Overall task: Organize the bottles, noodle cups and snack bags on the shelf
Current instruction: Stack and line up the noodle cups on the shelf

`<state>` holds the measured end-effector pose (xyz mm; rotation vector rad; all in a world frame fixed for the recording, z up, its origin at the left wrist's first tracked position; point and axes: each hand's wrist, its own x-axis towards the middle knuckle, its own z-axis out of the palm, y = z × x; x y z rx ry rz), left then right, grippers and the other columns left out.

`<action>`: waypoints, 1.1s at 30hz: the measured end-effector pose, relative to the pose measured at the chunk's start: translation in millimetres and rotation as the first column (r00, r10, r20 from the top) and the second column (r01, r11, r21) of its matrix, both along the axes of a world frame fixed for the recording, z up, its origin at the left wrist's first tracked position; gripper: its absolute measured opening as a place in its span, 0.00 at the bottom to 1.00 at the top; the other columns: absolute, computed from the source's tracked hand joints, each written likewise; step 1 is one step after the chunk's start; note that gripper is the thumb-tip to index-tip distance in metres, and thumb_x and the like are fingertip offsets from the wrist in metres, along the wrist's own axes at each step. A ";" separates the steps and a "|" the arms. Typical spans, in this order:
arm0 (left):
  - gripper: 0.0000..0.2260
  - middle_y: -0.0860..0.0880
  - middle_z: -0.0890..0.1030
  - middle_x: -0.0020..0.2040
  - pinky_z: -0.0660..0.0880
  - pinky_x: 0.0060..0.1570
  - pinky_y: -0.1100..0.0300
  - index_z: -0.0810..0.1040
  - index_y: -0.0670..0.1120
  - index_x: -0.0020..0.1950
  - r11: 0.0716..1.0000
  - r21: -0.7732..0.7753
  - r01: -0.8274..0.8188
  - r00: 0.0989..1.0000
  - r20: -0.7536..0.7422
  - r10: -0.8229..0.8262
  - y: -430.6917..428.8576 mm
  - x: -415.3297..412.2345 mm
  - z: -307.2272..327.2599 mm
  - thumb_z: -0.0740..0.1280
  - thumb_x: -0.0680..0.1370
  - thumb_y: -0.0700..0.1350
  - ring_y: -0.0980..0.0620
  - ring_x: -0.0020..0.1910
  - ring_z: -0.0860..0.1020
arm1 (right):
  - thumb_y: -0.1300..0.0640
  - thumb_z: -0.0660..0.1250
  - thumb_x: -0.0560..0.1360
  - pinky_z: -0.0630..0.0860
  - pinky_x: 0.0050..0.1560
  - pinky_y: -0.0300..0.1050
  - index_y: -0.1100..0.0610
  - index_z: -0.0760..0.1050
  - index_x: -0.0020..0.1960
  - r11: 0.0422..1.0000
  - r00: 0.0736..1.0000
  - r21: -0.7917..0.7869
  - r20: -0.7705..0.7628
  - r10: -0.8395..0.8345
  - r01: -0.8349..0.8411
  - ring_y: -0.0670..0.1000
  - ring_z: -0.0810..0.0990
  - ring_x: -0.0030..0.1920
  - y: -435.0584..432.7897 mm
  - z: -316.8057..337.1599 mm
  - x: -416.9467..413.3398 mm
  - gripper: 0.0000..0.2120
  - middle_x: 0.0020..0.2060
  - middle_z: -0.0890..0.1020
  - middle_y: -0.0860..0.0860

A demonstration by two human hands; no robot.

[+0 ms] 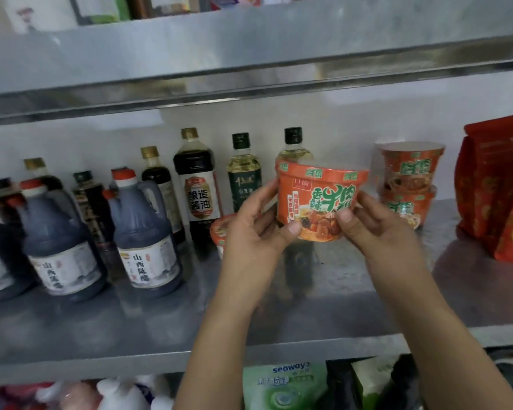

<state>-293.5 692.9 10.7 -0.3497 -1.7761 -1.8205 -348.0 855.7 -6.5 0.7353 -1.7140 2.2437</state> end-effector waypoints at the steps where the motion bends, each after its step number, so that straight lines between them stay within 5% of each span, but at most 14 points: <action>1: 0.28 0.57 0.80 0.63 0.78 0.55 0.65 0.73 0.53 0.68 0.999 -0.014 -0.042 0.999 -0.017 0.042 -9.4 -0.1 3.1 0.72 0.74 0.30 0.60 0.61 0.80 | 0.52 0.71 0.69 0.78 0.52 0.32 0.51 0.73 0.69 0.999 0.999 0.035 -0.025 0.026 -0.025 0.40 0.82 0.58 -8.8 6.1 -4.6 0.28 0.57 0.84 0.43; 5: 0.27 0.53 0.80 0.62 0.78 0.57 0.62 0.73 0.55 0.62 0.982 -0.024 -0.186 0.981 -0.057 0.184 -51.0 -8.1 14.2 0.73 0.72 0.29 0.57 0.61 0.80 | 0.52 0.71 0.71 0.80 0.54 0.36 0.52 0.73 0.68 0.980 0.993 0.167 -0.031 0.116 -0.109 0.43 0.83 0.58 -52.2 23.4 -22.7 0.26 0.58 0.84 0.46; 9: 0.28 0.46 0.80 0.64 0.79 0.59 0.56 0.71 0.45 0.69 0.967 -0.052 -0.248 0.968 0.012 0.249 -83.8 -22.9 10.0 0.74 0.72 0.29 0.50 0.62 0.80 | 0.59 0.69 0.78 0.79 0.56 0.35 0.57 0.71 0.70 0.948 0.986 0.277 -0.013 0.167 -0.157 0.44 0.82 0.59 -86.0 25.5 -42.8 0.22 0.59 0.82 0.48; 12: 0.27 0.48 0.81 0.59 0.79 0.54 0.58 0.71 0.44 0.68 0.962 -0.095 -0.255 0.958 0.107 0.265 -99.9 -32.9 -7.6 0.74 0.72 0.29 0.46 0.62 0.80 | 0.58 0.69 0.78 0.79 0.55 0.34 0.51 0.70 0.68 0.905 0.982 0.386 0.014 0.187 -0.178 0.35 0.81 0.53 -97.4 14.2 -51.4 0.20 0.54 0.81 0.42; 15: 0.25 0.56 0.80 0.56 0.76 0.62 0.53 0.72 0.51 0.63 0.956 -0.156 -0.248 0.949 0.158 0.272 -104.9 -35.7 -24.9 0.74 0.73 0.32 0.49 0.64 0.78 | 0.60 0.71 0.76 0.79 0.58 0.37 0.43 0.71 0.61 0.885 0.985 0.432 0.045 0.169 -0.171 0.34 0.81 0.52 -98.6 3.7 -52.0 0.19 0.54 0.81 0.39; 20: 0.21 0.53 0.80 0.60 0.75 0.65 0.48 0.74 0.54 0.62 0.828 -0.175 -0.533 0.835 0.049 0.548 -99.2 -28.8 -38.7 0.77 0.73 0.41 0.54 0.60 0.78 | 0.64 0.71 0.75 0.75 0.52 0.27 0.49 0.67 0.66 0.911 0.990 0.387 0.065 0.125 -0.140 0.30 0.77 0.48 -96.4 -0.7 -47.8 0.24 0.53 0.77 0.38; 22: 0.17 0.51 0.80 0.57 0.77 0.61 0.51 0.76 0.53 0.58 0.787 -0.142 -0.600 0.798 -0.046 0.601 -90.2 -21.7 -39.1 0.76 0.74 0.40 0.56 0.56 0.79 | 0.64 0.71 0.75 0.75 0.54 0.27 0.54 0.67 0.72 0.917 0.991 0.377 0.068 0.115 -0.132 0.33 0.77 0.54 -94.7 -2.4 -46.1 0.28 0.56 0.75 0.39; 26: 0.14 0.52 0.82 0.48 0.78 0.53 0.59 0.77 0.55 0.50 0.852 -0.100 -0.514 0.856 -0.120 0.503 -60.7 -13.4 -35.5 0.73 0.75 0.36 0.59 0.47 0.80 | 0.63 0.73 0.74 0.67 0.74 0.54 0.61 0.60 0.78 0.941 0.995 0.326 0.074 0.069 -0.089 0.53 0.68 0.74 -83.8 -4.4 -41.3 0.37 0.75 0.68 0.59; 33: 0.15 0.51 0.83 0.50 0.75 0.53 0.69 0.79 0.47 0.55 0.958 -0.081 -0.274 0.961 -0.049 0.271 2.7 -46.7 -25.8 0.68 0.76 0.29 0.61 0.49 0.81 | 0.64 0.72 0.75 0.71 0.71 0.47 0.63 0.66 0.75 0.957 1.000 0.289 0.012 0.022 -0.024 0.53 0.74 0.70 -34.0 9.2 -45.6 0.31 0.69 0.75 0.59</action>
